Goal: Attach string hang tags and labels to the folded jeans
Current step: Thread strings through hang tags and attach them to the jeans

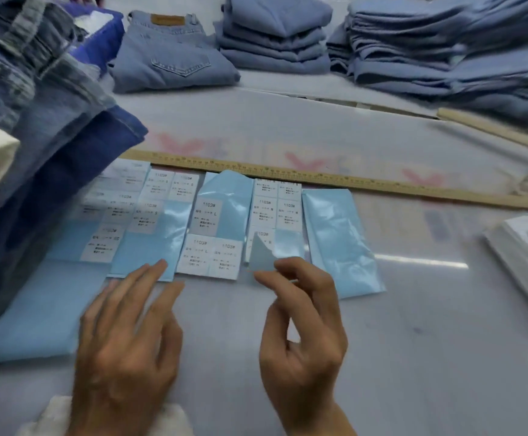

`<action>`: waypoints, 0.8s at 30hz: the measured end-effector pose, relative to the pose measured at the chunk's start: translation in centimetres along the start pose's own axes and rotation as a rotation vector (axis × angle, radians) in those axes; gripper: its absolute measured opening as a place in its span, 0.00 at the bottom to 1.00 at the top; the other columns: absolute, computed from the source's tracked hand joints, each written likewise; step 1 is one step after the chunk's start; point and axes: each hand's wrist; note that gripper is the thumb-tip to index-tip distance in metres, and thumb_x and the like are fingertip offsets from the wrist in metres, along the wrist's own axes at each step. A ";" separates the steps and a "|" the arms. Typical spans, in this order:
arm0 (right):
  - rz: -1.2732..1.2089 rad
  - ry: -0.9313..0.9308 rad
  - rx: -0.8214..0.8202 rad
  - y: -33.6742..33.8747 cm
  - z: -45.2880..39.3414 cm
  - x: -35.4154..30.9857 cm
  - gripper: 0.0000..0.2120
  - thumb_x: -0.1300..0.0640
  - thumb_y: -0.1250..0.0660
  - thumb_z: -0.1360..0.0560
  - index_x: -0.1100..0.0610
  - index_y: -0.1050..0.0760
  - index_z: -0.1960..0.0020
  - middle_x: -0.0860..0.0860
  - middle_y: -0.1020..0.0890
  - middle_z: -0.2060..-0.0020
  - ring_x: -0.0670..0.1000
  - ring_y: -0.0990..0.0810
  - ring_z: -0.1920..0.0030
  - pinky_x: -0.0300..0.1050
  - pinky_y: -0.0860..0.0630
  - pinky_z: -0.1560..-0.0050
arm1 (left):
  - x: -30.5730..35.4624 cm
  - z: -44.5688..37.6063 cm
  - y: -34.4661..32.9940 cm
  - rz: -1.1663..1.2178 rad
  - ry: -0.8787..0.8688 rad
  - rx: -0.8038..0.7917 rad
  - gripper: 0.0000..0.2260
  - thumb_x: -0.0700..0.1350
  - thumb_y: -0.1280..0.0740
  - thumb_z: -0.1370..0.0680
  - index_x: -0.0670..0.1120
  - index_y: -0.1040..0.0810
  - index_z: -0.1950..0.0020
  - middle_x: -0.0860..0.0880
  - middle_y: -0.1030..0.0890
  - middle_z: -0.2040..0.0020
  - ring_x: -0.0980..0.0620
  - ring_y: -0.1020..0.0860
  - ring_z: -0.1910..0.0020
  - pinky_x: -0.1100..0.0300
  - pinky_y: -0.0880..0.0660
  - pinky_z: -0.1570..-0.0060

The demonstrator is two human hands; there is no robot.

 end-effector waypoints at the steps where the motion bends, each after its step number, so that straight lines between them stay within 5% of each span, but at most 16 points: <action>1: 0.015 0.015 -0.022 1.9 -1.0 1.3 0.15 0.70 0.38 0.23 0.60 0.17 0.43 0.55 0.21 0.44 0.51 0.22 0.40 0.41 0.25 0.41 | 1.0 -0.1 0.0 0.059 0.019 0.079 0.13 0.38 0.37 0.20 0.41 0.16 0.41 0.43 0.19 0.34 0.40 0.20 0.38 0.41 0.28 0.37; 4: 0.297 -0.162 -0.358 7.1 -4.8 6.2 0.22 0.56 0.31 0.22 0.49 0.27 0.29 0.46 0.28 0.30 0.48 0.32 0.28 0.38 0.35 0.29 | 5.8 -2.3 -0.3 0.296 0.044 0.191 0.11 0.36 0.38 0.20 0.40 0.15 0.48 0.44 0.16 0.45 0.41 0.18 0.47 0.47 0.24 0.43; 7: 0.476 -0.330 -0.677 9.7 -5.1 10.3 0.31 0.48 0.26 0.26 0.43 0.32 0.25 0.40 0.36 0.24 0.44 0.40 0.24 0.38 0.43 0.25 | 13.8 -5.0 -2.4 0.518 -0.076 0.013 0.12 0.35 0.39 0.21 0.41 0.16 0.48 0.47 0.16 0.52 0.46 0.18 0.53 0.52 0.22 0.51; 12: 0.384 -0.312 -0.466 9.0 -3.9 12.8 0.16 0.54 0.28 0.25 0.42 0.20 0.39 0.37 0.22 0.40 0.44 0.26 0.38 0.35 0.33 0.40 | 18.7 -5.4 -6.6 0.515 0.040 -0.244 0.15 0.40 0.41 0.24 0.44 0.17 0.44 0.49 0.18 0.51 0.47 0.20 0.51 0.51 0.20 0.54; 17: 0.266 -0.316 -0.086 8.5 -5.4 12.4 0.10 0.57 0.29 0.23 0.50 0.19 0.41 0.43 0.20 0.49 0.46 0.23 0.48 0.39 0.24 0.51 | 17.1 -3.8 -7.3 0.399 -0.031 -0.332 0.15 0.35 0.33 0.26 0.44 0.17 0.41 0.47 0.18 0.40 0.45 0.20 0.40 0.51 0.19 0.47; 19: 0.251 -0.326 -0.045 8.6 -6.8 12.0 0.10 0.59 0.30 0.22 0.52 0.19 0.41 0.44 0.20 0.50 0.43 0.23 0.50 0.44 0.21 0.49 | 17.0 -3.7 -7.5 0.343 -0.067 -0.385 0.16 0.32 0.29 0.29 0.44 0.15 0.44 0.46 0.17 0.41 0.42 0.19 0.41 0.48 0.19 0.48; 21: 0.263 -0.286 -0.071 9.2 -8.4 11.0 0.11 0.59 0.30 0.22 0.53 0.19 0.40 0.43 0.18 0.49 0.41 0.23 0.50 0.41 0.22 0.45 | 17.3 -3.7 -7.4 0.359 -0.059 -0.318 0.15 0.30 0.30 0.29 0.43 0.15 0.46 0.45 0.16 0.43 0.42 0.18 0.42 0.48 0.20 0.47; 24: 0.275 -0.115 -0.189 11.9 -9.1 8.3 0.12 0.59 0.29 0.23 0.51 0.19 0.41 0.42 0.17 0.49 0.37 0.23 0.54 0.27 0.28 0.53 | 17.8 -3.9 -6.3 0.530 0.083 0.066 0.13 0.31 0.38 0.23 0.40 0.17 0.46 0.45 0.17 0.43 0.46 0.19 0.41 0.55 0.25 0.39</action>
Point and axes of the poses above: each hand's wrist, its own z-axis away from the middle knuckle, its own y-axis out of the back of the hand, x = y × z
